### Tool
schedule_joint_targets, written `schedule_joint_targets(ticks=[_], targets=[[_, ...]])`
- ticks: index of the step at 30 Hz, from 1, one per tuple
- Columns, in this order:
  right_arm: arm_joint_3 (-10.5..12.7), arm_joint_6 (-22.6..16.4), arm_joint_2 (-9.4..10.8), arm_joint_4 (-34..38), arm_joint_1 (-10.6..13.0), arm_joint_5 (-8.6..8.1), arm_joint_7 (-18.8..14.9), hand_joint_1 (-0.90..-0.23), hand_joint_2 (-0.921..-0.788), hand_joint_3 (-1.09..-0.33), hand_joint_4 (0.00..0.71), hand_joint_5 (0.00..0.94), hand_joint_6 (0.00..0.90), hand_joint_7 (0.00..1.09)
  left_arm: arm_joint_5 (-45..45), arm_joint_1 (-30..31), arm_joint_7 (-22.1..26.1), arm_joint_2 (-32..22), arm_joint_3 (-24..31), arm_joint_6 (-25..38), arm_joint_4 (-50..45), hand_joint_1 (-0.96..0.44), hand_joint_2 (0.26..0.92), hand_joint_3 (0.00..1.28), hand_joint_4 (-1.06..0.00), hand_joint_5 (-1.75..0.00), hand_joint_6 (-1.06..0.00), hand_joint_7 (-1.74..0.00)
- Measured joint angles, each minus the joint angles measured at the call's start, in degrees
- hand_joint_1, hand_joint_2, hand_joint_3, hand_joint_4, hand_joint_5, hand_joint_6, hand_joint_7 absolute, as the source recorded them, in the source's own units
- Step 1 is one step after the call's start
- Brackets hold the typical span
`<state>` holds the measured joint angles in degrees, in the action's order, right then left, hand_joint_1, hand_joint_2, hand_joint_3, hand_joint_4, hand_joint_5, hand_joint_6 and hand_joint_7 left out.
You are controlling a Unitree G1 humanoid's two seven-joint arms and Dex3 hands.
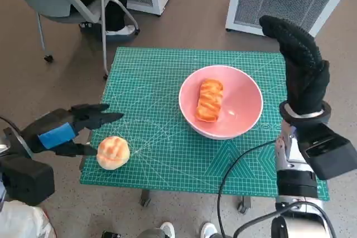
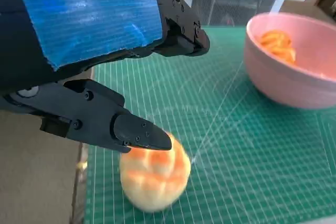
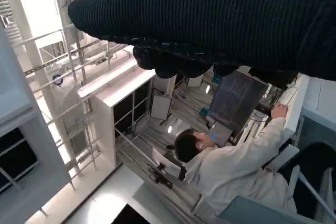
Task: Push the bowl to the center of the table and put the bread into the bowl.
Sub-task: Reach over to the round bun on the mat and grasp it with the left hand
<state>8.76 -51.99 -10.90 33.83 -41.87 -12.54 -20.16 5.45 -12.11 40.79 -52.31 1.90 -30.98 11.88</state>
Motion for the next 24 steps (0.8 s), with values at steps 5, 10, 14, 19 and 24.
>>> schedule_joint_targets(ticks=[5,10,14,19,24], targets=[[0.0,0.12,0.0,0.0,0.0,-0.78,-0.58,-0.628,-0.921,-0.731,0.357,0.0,0.099,0.56,0.58,0.96,0.0,0.51,-0.97,0.78,1.03,-0.16,0.9,0.01,-0.28,0.0,-0.34,0.0],[0.0,0.24,-0.01,0.0,-0.01,-0.82,-0.84,-0.628,-0.921,-0.731,0.357,0.0,0.098,0.56,1.87,1.42,-0.28,1.16,-2.15,0.87,1.19,-0.18,0.899,0.01,-0.28,0.0,-0.34,0.0],[0.01,0.3,-0.04,-0.01,-0.01,-0.81,-0.92,-0.628,-0.921,-0.732,0.357,0.0,0.097,0.56,5.05,1.63,-1.45,1.34,-3.23,0.83,1.14,-0.19,0.899,0.01,-0.27,0.0,-0.34,0.0],[0.02,0.57,-0.22,-0.03,-0.01,-0.8,-0.99,-0.629,-0.921,-0.732,0.357,0.0,0.096,0.56,7.7,1.73,-2.78,2.28,-4.71,1.81,1.24,-0.19,0.903,0.01,-0.25,0.0,-0.34,0.0],[0.02,0.92,-0.23,-0.04,-0.01,-0.8,-1.14,-0.63,-0.921,-0.732,0.357,0.0,0.095,0.56,8.25,1.87,-3.33,3.65,-5.89,2.28,1.61,-0.19,0.905,0.01,-0.25,0.0,-0.33,0.0]])
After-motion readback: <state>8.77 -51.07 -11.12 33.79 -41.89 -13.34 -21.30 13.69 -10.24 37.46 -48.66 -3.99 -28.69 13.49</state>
